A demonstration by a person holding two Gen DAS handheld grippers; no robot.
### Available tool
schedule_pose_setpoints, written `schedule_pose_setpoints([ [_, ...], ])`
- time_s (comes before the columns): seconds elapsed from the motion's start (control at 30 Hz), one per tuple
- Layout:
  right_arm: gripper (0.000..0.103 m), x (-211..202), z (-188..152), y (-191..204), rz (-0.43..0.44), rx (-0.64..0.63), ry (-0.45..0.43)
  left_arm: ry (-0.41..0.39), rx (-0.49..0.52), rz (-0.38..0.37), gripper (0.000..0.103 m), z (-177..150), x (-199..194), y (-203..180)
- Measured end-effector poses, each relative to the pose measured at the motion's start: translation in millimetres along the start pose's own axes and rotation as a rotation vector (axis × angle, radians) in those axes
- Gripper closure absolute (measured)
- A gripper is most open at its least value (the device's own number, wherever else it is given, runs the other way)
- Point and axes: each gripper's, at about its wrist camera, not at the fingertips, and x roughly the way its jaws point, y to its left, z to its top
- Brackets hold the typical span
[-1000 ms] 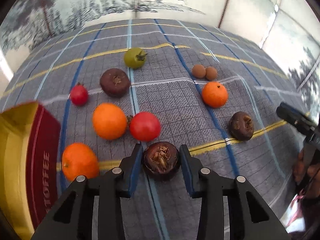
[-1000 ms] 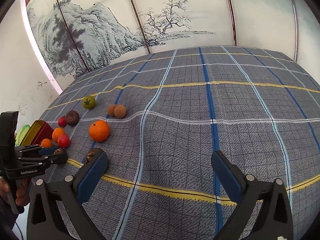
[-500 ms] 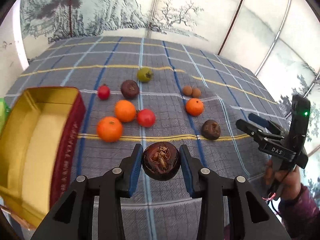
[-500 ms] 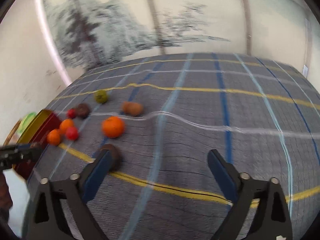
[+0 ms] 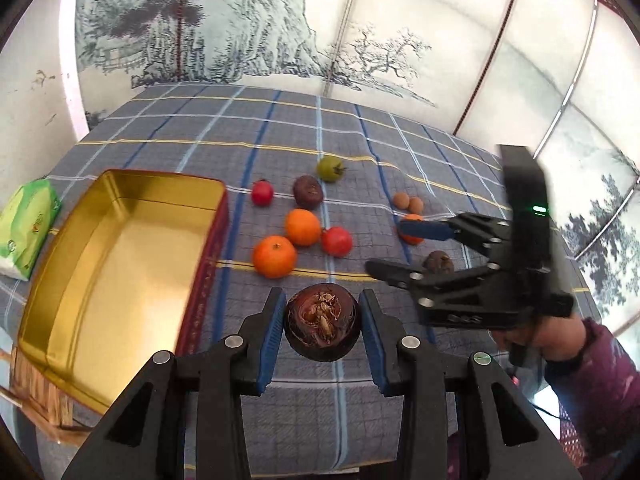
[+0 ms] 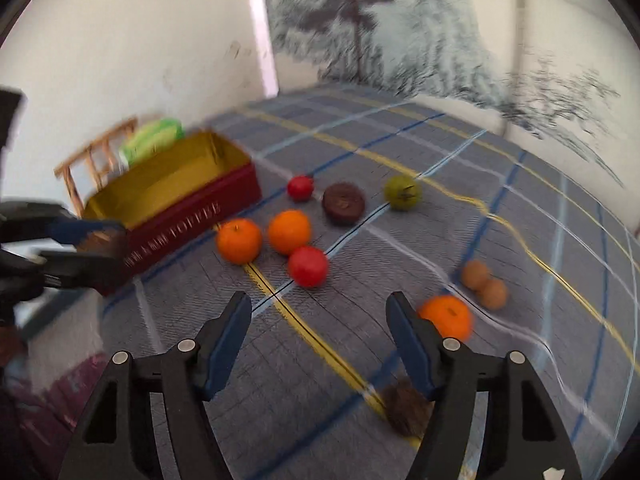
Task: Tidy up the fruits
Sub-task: 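Carry the mangosteen with the left gripper over the gold tin while the right gripper grasps a red tomato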
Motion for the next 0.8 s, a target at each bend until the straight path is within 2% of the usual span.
schedule_pose_setpoints([
  [0.4,0.04,55.1,23.1,5.0,0.01,-0.038,0.104,-0.039,-0.065,0.026,0.064,2.6,-22.9,32.4],
  [0.47,0.048,62.6,24.0,6.9,0.005,-0.043,0.125,-0.041,-0.069,0.032,0.064,2.0,-24.3,34.2],
  [0.5,0.057,68.6,23.9,7.0,0.006,-0.039,0.147,-0.045,-0.073,0.038,0.064,1.7,-26.3,35.8],
  [0.53,0.072,70.7,23.9,6.9,0.003,-0.039,0.152,-0.047,-0.076,0.041,0.064,1.5,-27.6,37.4],
  [0.67,0.075,63.1,22.7,8.0,0.0,-0.014,0.13,-0.058,-0.087,0.061,0.064,2.5,-33.1,47.4],
  [0.8,0.075,41.6,8.6,9.4,0.017,0.075,0.071,-0.059,-0.084,0.095,0.064,9.4,-34.0,61.3],
])
